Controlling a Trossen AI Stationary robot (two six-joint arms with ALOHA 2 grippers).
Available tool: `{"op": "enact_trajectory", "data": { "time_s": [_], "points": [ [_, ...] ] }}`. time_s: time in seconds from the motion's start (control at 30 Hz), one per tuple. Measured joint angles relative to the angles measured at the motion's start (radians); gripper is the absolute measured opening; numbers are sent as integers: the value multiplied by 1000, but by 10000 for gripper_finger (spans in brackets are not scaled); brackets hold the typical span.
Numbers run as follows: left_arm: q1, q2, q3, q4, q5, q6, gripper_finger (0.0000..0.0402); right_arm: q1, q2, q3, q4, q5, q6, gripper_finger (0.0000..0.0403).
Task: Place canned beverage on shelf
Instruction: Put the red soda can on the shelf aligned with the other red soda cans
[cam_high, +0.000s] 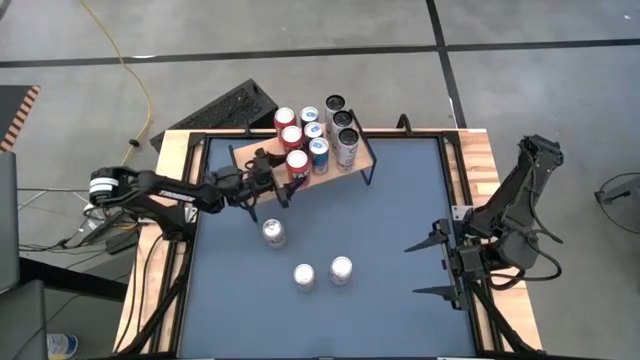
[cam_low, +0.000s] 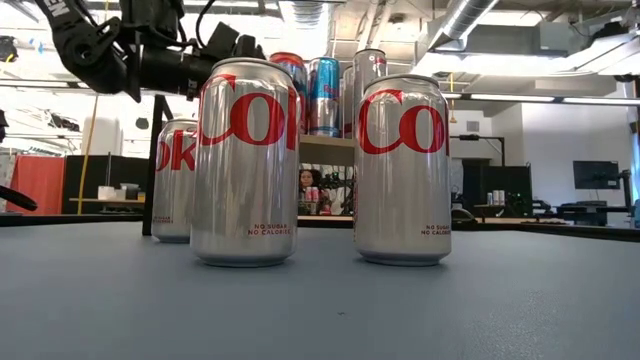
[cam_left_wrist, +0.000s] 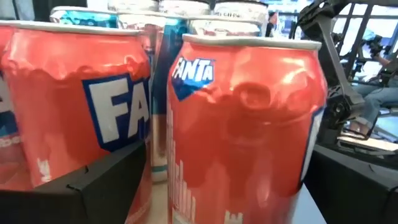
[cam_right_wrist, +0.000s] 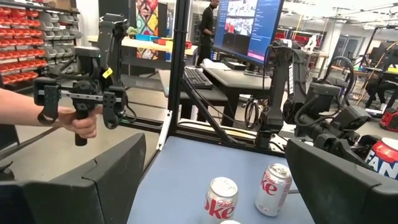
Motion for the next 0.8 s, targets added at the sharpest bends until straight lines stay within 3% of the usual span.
{"op": "enact_trajectory", "data": {
  "time_s": [0.53, 0.8],
  "points": [
    [-4, -272, 0, -436, -41, -77, 397, 0, 0, 0, -3, 0, 8, 380],
    [-72, -353, 0, -581, -114, -103, 397, 0, 0, 0, -5, 0, 9, 380]
  ]
}}
